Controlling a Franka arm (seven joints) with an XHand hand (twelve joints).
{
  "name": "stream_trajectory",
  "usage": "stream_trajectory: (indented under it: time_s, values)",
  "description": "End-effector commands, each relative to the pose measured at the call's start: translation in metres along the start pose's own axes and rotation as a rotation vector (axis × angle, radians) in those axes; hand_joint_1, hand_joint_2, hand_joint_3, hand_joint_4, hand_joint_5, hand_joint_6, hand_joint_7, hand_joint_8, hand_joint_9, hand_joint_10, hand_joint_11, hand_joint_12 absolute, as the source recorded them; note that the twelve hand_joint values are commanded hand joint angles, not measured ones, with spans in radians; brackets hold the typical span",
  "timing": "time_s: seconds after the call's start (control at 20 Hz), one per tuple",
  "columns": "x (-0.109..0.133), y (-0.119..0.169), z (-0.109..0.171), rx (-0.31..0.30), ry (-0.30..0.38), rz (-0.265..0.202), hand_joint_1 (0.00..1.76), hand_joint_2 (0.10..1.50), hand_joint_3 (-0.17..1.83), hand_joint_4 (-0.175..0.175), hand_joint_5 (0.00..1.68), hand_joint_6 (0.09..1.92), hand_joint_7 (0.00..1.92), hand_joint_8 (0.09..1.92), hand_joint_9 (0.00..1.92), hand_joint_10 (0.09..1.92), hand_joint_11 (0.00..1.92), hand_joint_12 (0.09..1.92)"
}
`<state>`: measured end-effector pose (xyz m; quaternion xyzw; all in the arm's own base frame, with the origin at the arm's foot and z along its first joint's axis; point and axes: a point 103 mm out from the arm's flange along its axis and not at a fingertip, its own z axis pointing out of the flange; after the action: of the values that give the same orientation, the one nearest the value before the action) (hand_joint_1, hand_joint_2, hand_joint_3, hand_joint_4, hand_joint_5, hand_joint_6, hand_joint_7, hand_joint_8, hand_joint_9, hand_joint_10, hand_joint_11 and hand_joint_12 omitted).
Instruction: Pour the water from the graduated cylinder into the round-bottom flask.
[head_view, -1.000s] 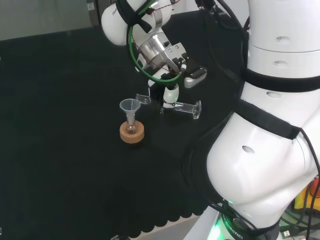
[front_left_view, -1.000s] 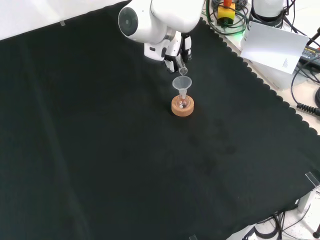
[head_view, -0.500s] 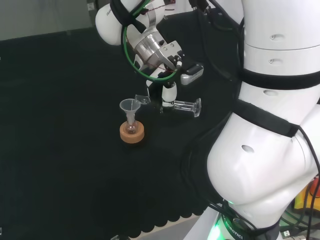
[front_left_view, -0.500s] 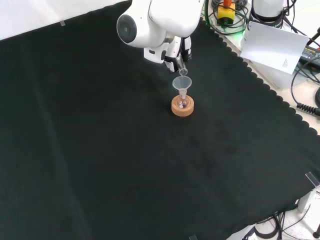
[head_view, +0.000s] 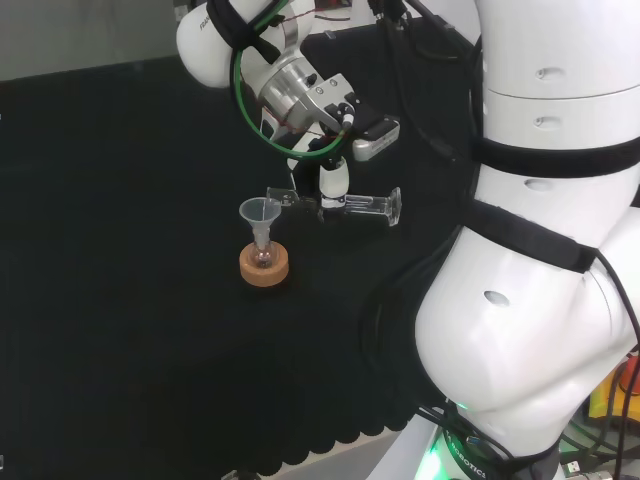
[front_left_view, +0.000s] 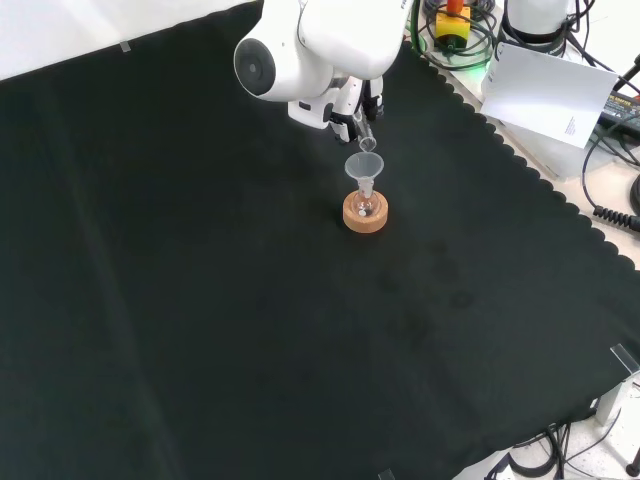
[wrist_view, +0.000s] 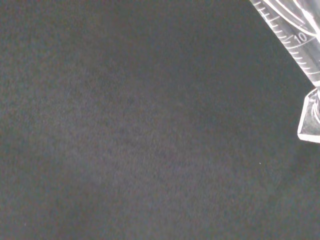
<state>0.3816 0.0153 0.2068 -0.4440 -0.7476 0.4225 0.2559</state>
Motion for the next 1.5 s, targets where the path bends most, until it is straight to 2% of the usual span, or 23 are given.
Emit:
stream_trajectory:
  time_s: [0.05, 0.55, 1.5]
  values:
    - [0.002, -0.0014, -0.0031, 0.027, -0.007, 0.019, 1.26, 1.12, 0.0, -0.175, 0.96, 1.03, 1.0, 1.01, 1.4, 0.13, 1.19, 0.78]
    - [0.004, -0.0026, -0.0067, 0.077, -0.021, 0.043, 1.26, 1.12, 0.0, -0.175, 0.96, 1.03, 1.0, 1.01, 1.41, 0.13, 1.19, 0.78]
    - [0.0087, -0.0063, -0.0129, 0.159, -0.016, 0.048, 1.26, 1.12, 0.0, -0.175, 0.96, 1.03, 1.0, 1.01, 1.41, 0.12, 1.19, 0.77]
